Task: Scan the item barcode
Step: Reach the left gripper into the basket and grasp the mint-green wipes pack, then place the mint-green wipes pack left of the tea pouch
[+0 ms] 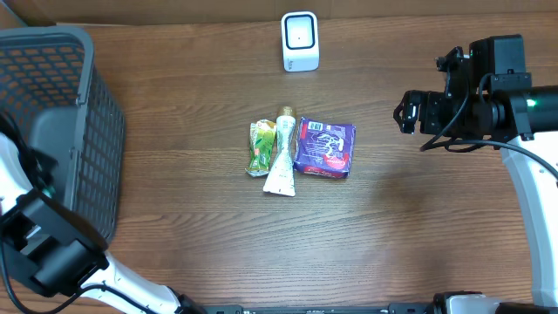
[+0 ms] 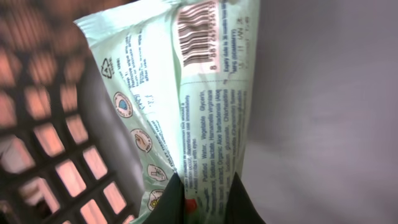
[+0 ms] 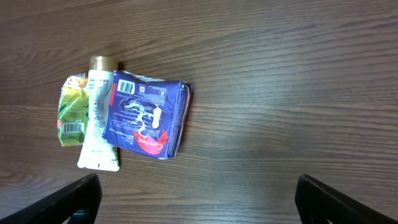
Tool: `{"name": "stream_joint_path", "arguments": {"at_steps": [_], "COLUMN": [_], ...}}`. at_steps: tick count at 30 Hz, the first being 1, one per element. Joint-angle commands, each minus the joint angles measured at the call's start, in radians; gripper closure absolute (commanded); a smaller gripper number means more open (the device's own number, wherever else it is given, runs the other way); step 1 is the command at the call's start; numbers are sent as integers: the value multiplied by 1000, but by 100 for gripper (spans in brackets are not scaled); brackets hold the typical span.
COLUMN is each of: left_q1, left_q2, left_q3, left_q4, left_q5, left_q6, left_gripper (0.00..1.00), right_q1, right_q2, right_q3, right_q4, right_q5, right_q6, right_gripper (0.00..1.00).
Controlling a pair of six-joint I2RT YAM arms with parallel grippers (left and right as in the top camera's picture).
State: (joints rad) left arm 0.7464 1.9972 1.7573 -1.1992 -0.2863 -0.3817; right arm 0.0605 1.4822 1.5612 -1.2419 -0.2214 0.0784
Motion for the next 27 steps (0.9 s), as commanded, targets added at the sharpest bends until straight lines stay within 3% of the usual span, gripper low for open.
{"name": "stream_joint_path", "arguments": {"at_steps": [1,8,16,22,27], "left_q1": [-64,-209,-527,-763,-844], "left_q2": [-66,-184,-307,-272,-257], "left_q3": [218,468,489,343,63], "left_q4": [-71,-151,-257,-303,-147], "left_q5": [74,192,261,204,172], "left_q6": [68,201,229,206,192], "left_gripper": [96,96,96,96,95], "right_q1": [1,1,1,1,1], "right_q2": [2,2,2,2,2], "right_q3": [-5,-5,-5,-5,-5], "right_q4": [9,7,24,26,25], "right_q5": [-5,-5,-5,-5,-5], "right_q6": [3,3,3,3,3], "right_gripper": [0,0,0,0,0]}}
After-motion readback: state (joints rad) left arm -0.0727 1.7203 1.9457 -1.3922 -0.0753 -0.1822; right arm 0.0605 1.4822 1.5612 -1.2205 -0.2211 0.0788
